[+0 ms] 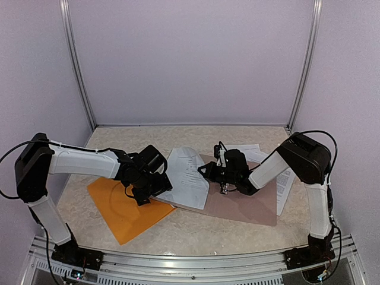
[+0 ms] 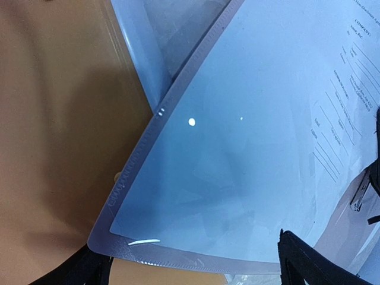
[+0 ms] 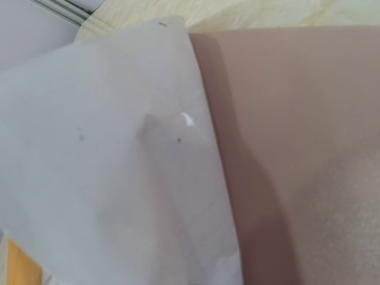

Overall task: Put the files into the folder
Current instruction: Insert the folder to form pockets on the folder.

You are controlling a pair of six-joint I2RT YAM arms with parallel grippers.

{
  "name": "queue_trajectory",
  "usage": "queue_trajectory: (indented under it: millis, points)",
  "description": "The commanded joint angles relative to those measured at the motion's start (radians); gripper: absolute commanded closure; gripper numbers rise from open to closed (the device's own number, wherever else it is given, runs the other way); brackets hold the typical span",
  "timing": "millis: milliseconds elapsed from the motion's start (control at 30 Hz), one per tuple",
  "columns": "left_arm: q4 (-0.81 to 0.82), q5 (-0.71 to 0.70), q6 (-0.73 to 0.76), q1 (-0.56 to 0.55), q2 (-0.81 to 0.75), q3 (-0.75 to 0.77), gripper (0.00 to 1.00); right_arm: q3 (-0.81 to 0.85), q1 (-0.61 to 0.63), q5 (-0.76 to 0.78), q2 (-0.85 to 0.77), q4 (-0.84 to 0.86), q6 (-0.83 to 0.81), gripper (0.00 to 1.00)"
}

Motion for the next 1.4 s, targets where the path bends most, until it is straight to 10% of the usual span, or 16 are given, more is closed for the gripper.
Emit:
queue_trajectory:
  millis: [0,800,1367]
  points:
    - [0.014,-0.011,0.018,0.006,-0.012,-0.009,0.06,-0.016,0.015,-0.006,-0.002,-0.034,-0.001,1.0]
    - [-0.001,-0.031,0.029,0.005,-0.04,-0.023,0.06,0.025,0.02,0.042,-0.041,-0.1,-0.061,0.8]
    - [-0.097,-0.142,0.078,0.006,-0.108,-0.001,0.06,0.025,0.02,0.282,-0.214,-0.331,-0.302,0.33]
